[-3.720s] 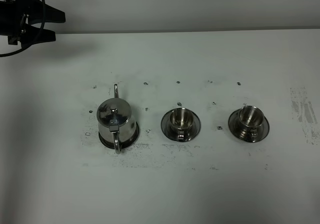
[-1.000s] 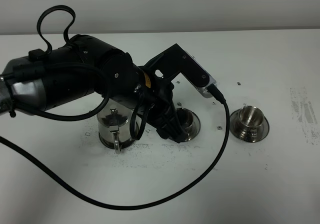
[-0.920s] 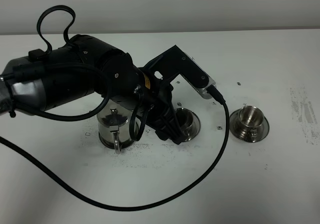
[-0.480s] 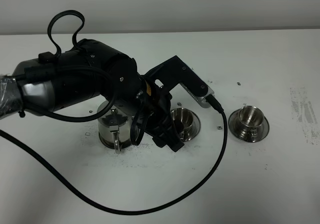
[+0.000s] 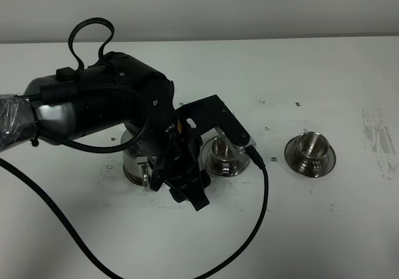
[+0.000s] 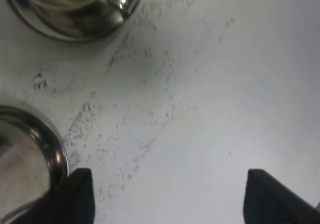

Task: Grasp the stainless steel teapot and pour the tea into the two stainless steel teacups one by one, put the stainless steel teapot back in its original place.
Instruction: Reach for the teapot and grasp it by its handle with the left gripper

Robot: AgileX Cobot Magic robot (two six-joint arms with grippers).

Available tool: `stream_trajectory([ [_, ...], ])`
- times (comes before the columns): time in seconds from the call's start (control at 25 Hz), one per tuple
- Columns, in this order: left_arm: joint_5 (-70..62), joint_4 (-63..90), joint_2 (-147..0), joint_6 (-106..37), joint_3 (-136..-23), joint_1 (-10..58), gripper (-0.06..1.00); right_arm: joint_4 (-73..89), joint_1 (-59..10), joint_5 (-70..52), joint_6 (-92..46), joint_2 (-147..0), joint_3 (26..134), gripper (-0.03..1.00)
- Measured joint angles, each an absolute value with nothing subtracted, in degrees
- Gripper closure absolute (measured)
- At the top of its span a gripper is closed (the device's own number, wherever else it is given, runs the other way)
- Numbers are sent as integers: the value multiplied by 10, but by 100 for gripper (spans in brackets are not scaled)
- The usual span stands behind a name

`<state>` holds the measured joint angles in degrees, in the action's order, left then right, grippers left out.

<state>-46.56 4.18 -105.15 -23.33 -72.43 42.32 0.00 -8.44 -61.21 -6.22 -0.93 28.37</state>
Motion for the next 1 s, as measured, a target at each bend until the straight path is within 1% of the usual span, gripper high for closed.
stream_trajectory([
  [0.2,-461,38,-1053,-236,-705,423,44,0,-84,-612,-62,-9,284,45],
  [0.36,-439,23,-1056,-238,-687,423,47,0,-84,-612,-62,-9,284,45],
  [0.68,-423,-42,-1070,-236,-687,423,48,0,-84,-612,-62,-9,284,45],
  [1.0,-420,-59,-1079,-235,-687,423,48,0,-84,-612,-62,-9,284,45],
])
